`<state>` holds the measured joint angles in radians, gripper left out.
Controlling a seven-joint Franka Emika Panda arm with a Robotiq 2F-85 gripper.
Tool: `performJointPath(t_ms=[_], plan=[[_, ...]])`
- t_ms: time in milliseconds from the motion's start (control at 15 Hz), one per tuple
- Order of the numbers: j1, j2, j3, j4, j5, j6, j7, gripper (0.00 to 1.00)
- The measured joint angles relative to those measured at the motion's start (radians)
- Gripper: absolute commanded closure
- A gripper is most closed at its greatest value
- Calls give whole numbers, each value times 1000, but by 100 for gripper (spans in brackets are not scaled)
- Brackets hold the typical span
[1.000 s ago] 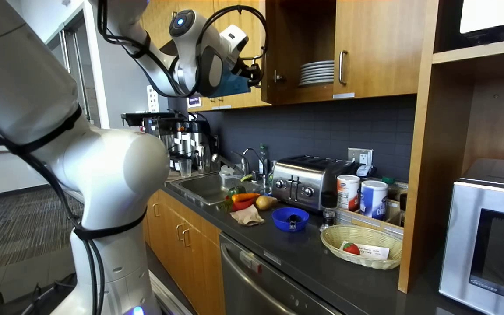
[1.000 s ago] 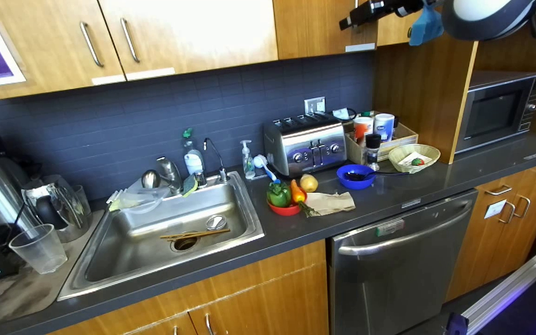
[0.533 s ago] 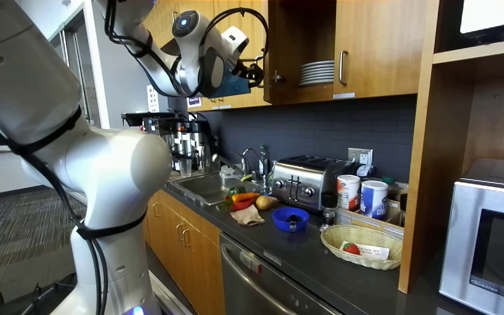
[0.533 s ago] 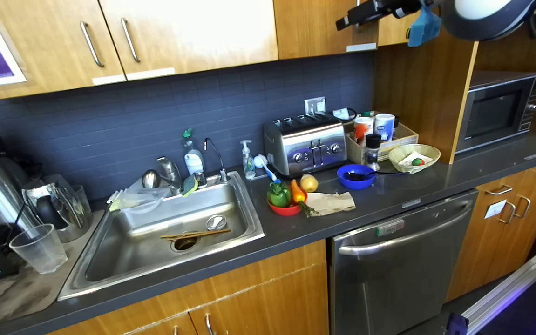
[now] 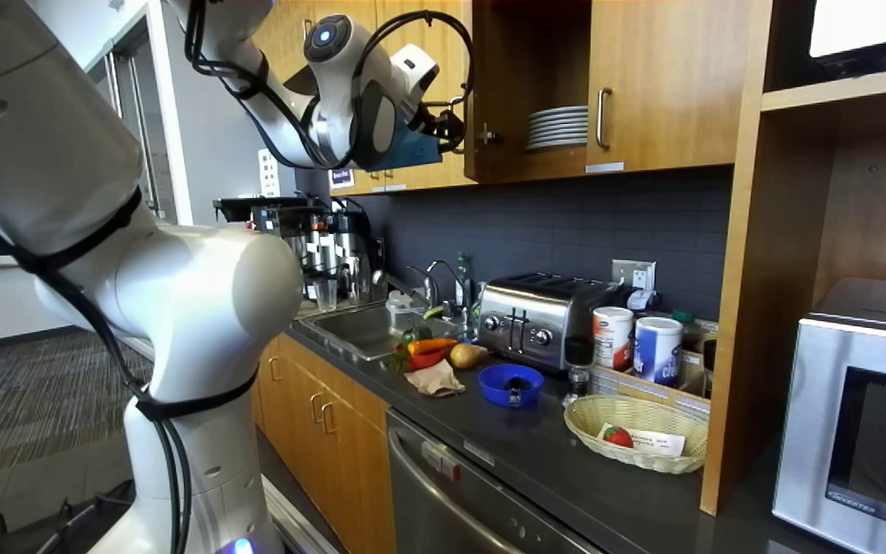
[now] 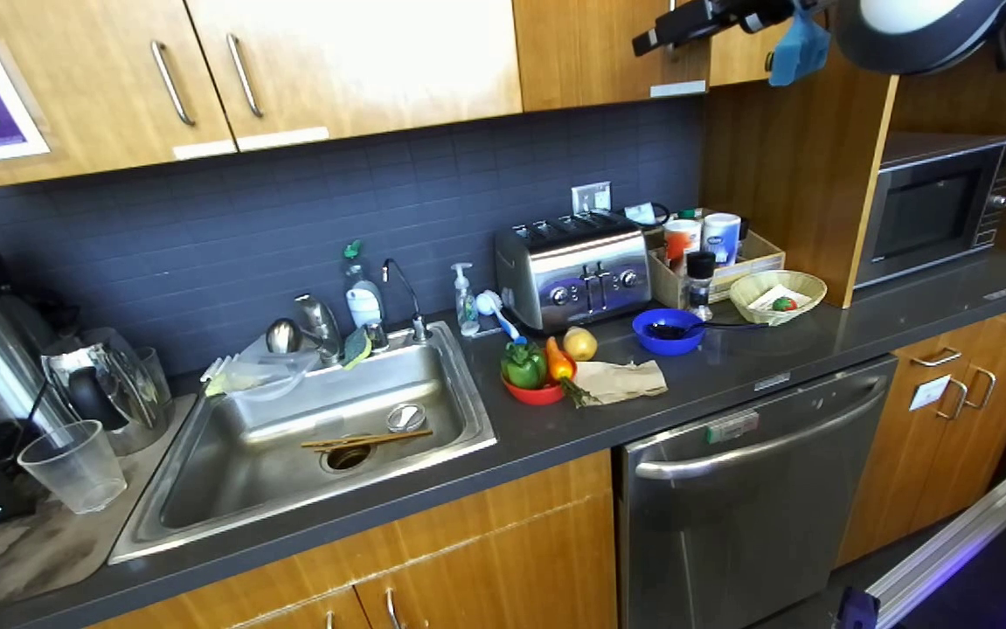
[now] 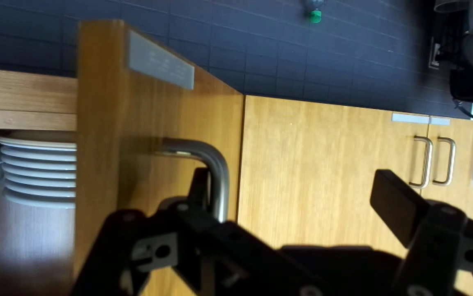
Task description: Open the top left cabinet door
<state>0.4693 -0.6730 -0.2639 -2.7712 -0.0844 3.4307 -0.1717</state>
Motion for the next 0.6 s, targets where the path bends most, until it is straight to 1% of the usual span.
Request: performJointPath(t_ms=[133,267,600], plan=[[-1,-19,0,0,0,-31,0,0],[-7,-47,0,0,-3,-86,0,0],[-68,-132,7,0,-12,-261,-16,0]])
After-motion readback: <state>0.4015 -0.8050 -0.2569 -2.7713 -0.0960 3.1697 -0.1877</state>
